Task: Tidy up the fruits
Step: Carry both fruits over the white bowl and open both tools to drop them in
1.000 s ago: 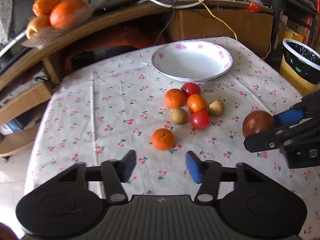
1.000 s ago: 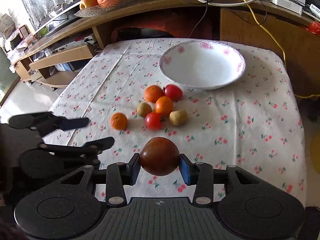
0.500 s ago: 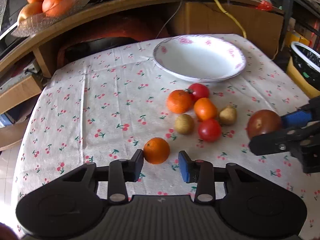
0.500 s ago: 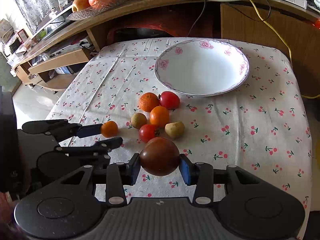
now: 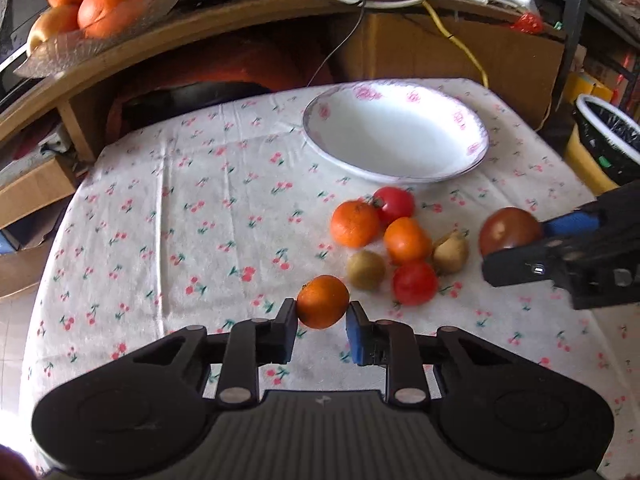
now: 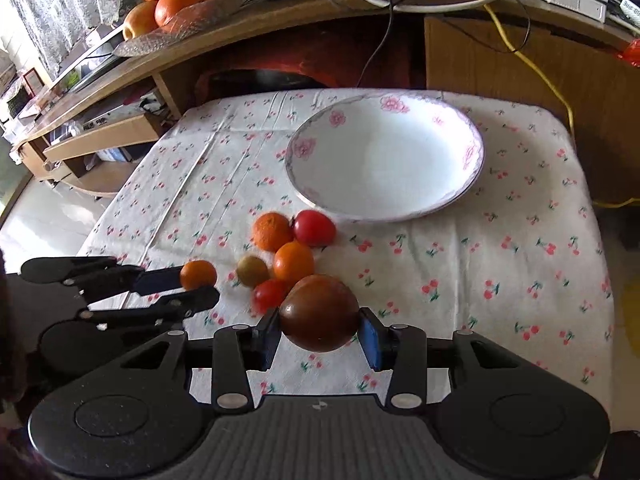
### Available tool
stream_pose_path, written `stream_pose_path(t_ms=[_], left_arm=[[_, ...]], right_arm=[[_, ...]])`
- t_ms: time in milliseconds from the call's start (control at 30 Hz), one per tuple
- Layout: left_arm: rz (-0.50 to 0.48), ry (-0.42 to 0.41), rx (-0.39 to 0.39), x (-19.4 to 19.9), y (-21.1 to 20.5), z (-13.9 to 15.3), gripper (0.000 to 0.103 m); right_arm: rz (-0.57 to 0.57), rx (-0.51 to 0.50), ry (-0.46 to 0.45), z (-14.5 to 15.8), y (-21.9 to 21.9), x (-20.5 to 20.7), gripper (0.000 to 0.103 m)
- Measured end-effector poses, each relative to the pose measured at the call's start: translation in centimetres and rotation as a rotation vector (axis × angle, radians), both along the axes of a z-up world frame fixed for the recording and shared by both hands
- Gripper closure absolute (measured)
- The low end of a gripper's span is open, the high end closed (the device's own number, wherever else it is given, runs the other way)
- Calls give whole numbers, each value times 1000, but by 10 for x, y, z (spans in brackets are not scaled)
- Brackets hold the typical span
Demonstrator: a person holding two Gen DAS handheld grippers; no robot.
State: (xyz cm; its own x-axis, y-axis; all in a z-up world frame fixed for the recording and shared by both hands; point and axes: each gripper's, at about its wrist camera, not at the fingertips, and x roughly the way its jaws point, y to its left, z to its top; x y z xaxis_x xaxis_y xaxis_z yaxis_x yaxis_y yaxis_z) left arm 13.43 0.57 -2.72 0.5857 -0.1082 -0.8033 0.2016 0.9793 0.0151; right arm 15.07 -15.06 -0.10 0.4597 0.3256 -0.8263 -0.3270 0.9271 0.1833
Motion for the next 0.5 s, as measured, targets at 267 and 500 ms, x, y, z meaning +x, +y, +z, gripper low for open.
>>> stream_pose_path(t_ms=[267,500], left_arm=[[-27,-48,-39,21,-17,19,69],[-17,-73,-72,52,-24,29,69]], right_arm=[[-21,-6,-40,6,-3,19,67],[-44,-16,-63,8,-5,43,67]])
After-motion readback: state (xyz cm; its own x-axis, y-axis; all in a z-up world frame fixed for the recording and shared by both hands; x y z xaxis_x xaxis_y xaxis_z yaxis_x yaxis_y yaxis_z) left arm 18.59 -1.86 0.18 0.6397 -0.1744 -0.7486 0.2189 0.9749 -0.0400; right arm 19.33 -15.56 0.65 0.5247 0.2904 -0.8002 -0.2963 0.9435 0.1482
